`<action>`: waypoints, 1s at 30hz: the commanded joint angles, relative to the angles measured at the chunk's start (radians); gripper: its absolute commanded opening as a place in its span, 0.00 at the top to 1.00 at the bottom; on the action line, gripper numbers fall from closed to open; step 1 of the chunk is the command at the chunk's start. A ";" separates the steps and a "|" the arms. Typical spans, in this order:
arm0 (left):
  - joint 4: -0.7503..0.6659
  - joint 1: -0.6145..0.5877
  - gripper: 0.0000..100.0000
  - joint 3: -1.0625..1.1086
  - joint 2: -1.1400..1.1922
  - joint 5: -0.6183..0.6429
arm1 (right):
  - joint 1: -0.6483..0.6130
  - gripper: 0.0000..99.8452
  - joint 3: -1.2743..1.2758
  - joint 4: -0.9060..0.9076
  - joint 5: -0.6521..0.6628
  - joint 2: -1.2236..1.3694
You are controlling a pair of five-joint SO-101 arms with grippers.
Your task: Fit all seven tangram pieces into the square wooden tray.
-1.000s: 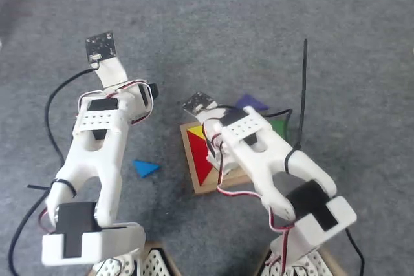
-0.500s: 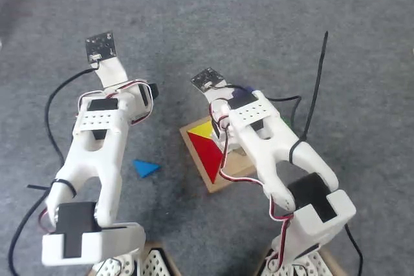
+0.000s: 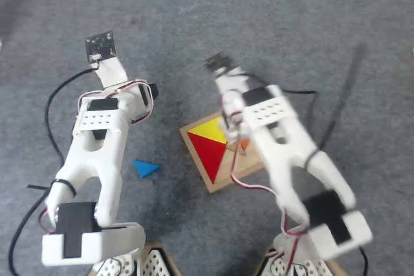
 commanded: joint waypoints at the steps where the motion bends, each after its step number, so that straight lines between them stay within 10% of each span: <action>1: -0.017 0.005 0.76 -0.012 -0.048 -0.009 | 0.128 0.71 -0.043 0.048 0.046 -0.137; 30: -0.002 -0.020 0.76 -0.031 -0.046 -0.049 | 0.263 0.71 0.069 -0.159 -0.015 0.113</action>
